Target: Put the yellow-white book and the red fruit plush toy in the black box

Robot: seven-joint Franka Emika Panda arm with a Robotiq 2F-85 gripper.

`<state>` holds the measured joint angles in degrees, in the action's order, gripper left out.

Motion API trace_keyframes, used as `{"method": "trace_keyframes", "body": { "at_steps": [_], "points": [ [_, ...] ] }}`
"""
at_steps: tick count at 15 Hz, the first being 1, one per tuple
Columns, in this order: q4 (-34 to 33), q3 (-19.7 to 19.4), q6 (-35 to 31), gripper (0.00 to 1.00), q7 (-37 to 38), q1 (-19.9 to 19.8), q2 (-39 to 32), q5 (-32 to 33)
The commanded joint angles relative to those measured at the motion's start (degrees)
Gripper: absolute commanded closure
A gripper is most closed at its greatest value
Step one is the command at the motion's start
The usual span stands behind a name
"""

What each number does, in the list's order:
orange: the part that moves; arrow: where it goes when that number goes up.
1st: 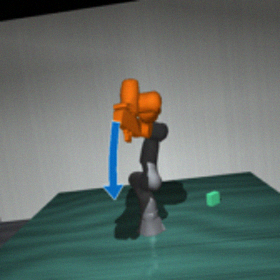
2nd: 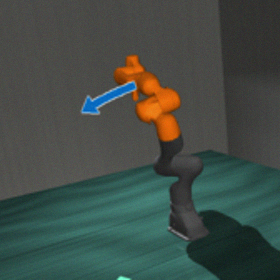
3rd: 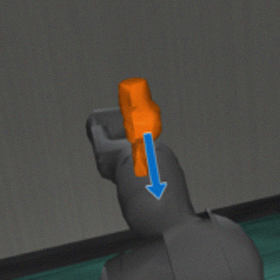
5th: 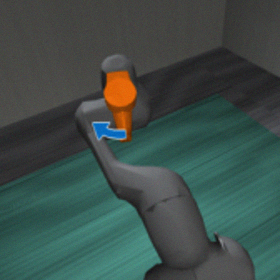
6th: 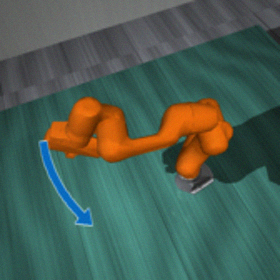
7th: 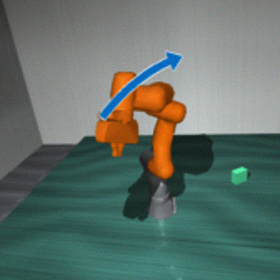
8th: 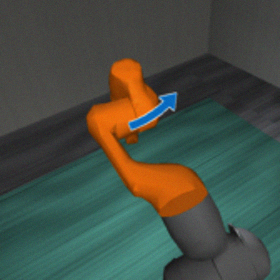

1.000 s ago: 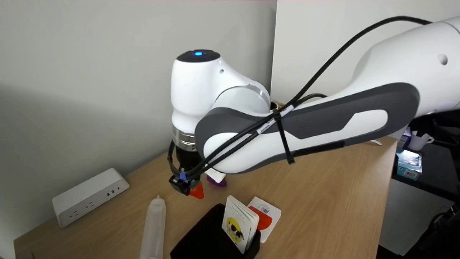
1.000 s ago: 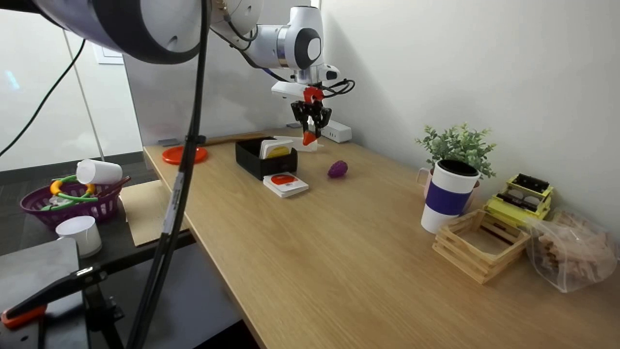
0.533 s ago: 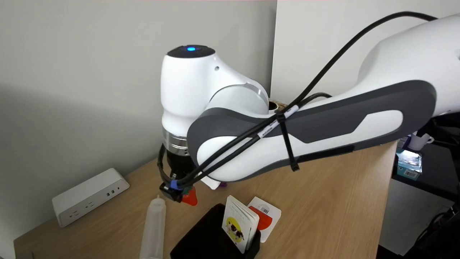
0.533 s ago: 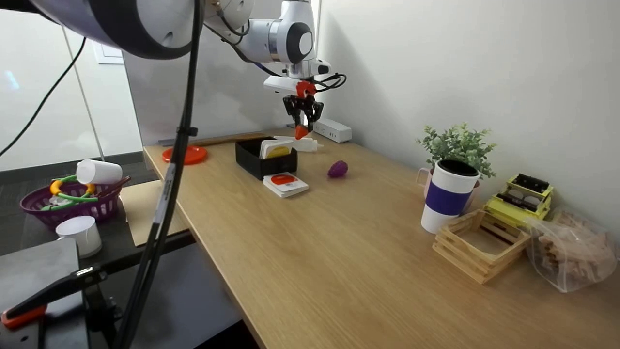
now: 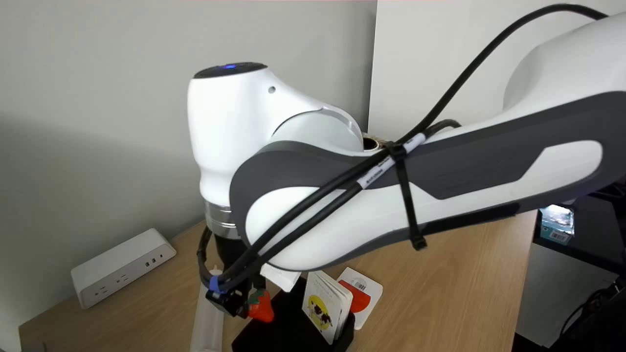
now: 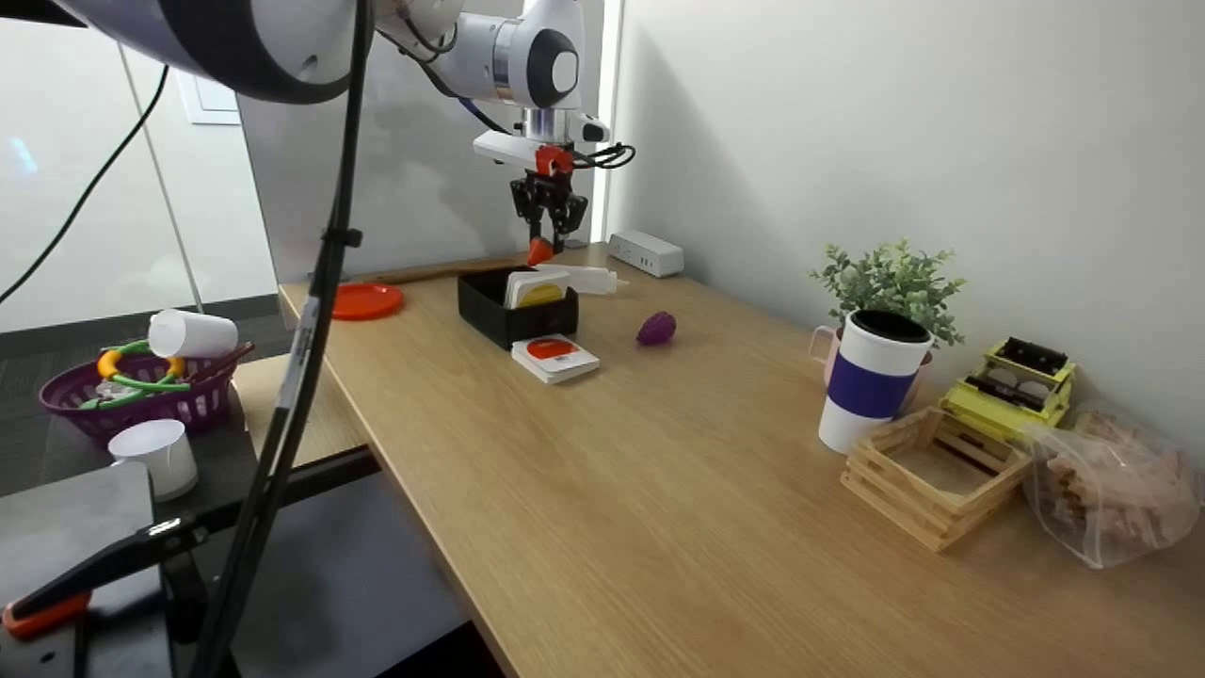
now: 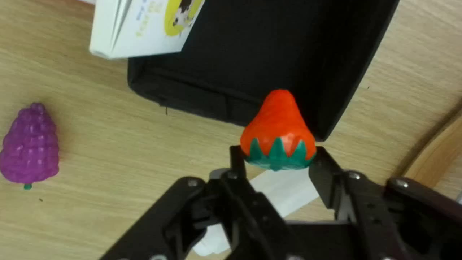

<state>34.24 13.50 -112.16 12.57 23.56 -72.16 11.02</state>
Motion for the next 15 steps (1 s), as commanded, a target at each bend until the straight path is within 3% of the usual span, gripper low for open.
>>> {"method": "trace_keyframes", "body": {
  "at_steps": [1, 8, 13, 15],
  "points": [
    [4.2, 1.7, 5.0, 0.77, 2.5, -1.3, 2.8, -2.4],
    [6.1, 2.4, 13.5, 0.77, -0.2, -4.3, 2.0, -5.1],
    [7.4, 2.3, 15.2, 0.77, -3.0, -6.1, 1.3, -5.1],
    [7.7, 2.4, 15.6, 0.64, -3.9, -6.4, 1.3, -5.2]
  ]
}}
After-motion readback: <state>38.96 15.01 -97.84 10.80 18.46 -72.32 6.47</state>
